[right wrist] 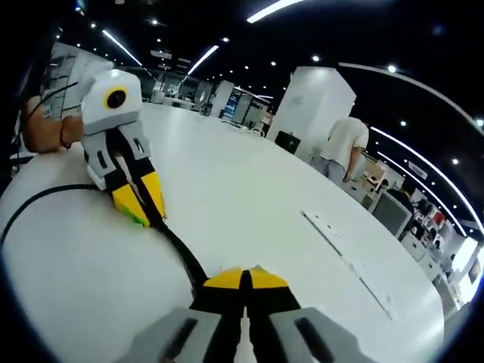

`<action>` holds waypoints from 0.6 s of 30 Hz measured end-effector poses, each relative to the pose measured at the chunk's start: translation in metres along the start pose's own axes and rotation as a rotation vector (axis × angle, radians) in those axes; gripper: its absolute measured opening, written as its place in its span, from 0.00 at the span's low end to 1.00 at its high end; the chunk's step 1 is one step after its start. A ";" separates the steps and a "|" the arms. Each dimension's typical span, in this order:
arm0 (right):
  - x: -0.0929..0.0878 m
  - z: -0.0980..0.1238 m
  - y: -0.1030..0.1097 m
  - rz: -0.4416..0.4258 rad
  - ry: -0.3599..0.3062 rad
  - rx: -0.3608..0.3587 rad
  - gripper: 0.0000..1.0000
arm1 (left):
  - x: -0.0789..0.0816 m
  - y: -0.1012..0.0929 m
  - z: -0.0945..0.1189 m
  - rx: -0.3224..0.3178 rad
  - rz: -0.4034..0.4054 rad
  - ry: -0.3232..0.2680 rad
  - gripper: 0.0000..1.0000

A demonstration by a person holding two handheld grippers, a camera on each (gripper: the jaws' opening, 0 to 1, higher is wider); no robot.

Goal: Find the charging cable on the desk, coil it up and secure with Velcro.

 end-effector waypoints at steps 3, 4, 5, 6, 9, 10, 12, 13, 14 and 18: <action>-0.003 -0.003 0.001 -0.029 0.016 0.027 0.03 | 0.000 0.000 0.000 0.000 -0.001 -0.001 0.08; -0.004 -0.003 0.001 -0.043 0.015 0.036 0.02 | 0.000 0.000 0.000 0.000 -0.002 0.000 0.08; -0.004 -0.004 0.001 -0.056 0.019 0.043 0.02 | 0.000 0.000 0.000 0.000 -0.002 0.000 0.08; -0.004 -0.004 0.001 -0.056 0.018 0.043 0.02 | 0.000 0.000 0.000 0.000 -0.002 0.000 0.08; -0.005 -0.004 0.001 -0.069 0.017 0.046 0.02 | 0.000 0.000 0.000 0.000 -0.002 0.001 0.08; -0.005 -0.004 0.001 -0.067 0.018 0.046 0.02 | 0.000 0.000 0.000 0.000 -0.002 0.001 0.08; -0.005 -0.004 0.001 -0.065 0.019 0.045 0.02 | 0.000 0.000 0.000 0.000 -0.001 0.000 0.07; -0.004 -0.004 0.001 -0.069 0.020 0.046 0.02 | 0.000 0.000 0.000 0.000 -0.001 0.000 0.07; -0.004 -0.004 0.001 -0.072 0.021 0.046 0.02 | 0.000 0.000 0.000 -0.001 0.001 -0.001 0.07; -0.003 -0.004 0.000 -0.069 0.029 0.044 0.02 | 0.000 0.000 0.000 0.000 0.000 -0.001 0.07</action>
Point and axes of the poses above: the point that each gripper's makers call its tool centre point, and the gripper's own axes: z roughly backward along the fingers, y roughly to its left, x roughly out of its top, the point moved 9 cm from there along z, roughly backward along the fingers, and after that the axes turned 15 degrees about y, right-handed, at the moved point
